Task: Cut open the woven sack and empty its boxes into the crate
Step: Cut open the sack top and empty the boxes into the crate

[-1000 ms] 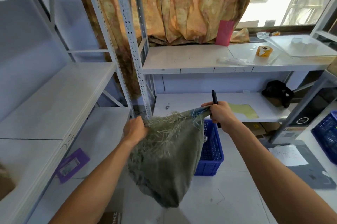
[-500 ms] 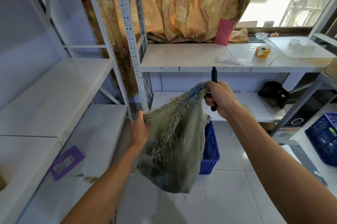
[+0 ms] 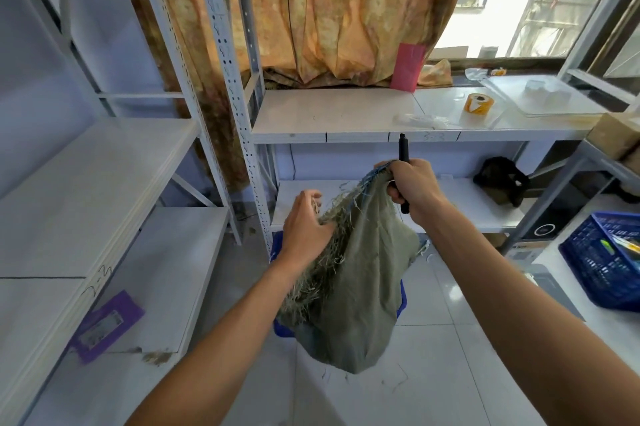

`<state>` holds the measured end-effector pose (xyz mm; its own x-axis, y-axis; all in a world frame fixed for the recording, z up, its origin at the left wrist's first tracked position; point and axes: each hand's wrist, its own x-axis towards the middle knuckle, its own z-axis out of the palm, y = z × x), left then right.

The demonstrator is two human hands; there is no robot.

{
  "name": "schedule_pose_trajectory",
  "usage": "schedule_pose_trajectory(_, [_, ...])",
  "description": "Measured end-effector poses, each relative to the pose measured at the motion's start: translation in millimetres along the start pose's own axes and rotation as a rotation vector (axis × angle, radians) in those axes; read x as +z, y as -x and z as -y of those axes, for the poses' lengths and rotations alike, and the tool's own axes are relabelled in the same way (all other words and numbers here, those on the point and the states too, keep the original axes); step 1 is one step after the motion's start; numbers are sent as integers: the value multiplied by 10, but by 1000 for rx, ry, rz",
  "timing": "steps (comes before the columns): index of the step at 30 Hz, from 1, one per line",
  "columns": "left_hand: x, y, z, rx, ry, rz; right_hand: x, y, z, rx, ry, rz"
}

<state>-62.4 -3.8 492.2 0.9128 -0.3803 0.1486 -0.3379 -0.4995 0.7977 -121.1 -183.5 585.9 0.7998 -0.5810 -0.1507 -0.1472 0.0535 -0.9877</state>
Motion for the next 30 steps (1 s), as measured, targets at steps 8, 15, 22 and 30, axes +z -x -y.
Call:
schedule_pose_trajectory(8, [68, -112, -655, 257, 46, 60, -211, -95, -141, 36, 7, -29])
schedule_pose_trajectory(15, [409, -247, -968, 275, -274, 232, -381, -256, -153, 30, 51, 17])
schedule_pose_trajectory(22, [772, -511, -1097, 246, -448, 266, -643, -447, -270, 33, 105, 119])
schedule_pose_trajectory(30, [997, -766, -1070, 242, -548, 187, -763, -756, -429, -80, 100, 235])
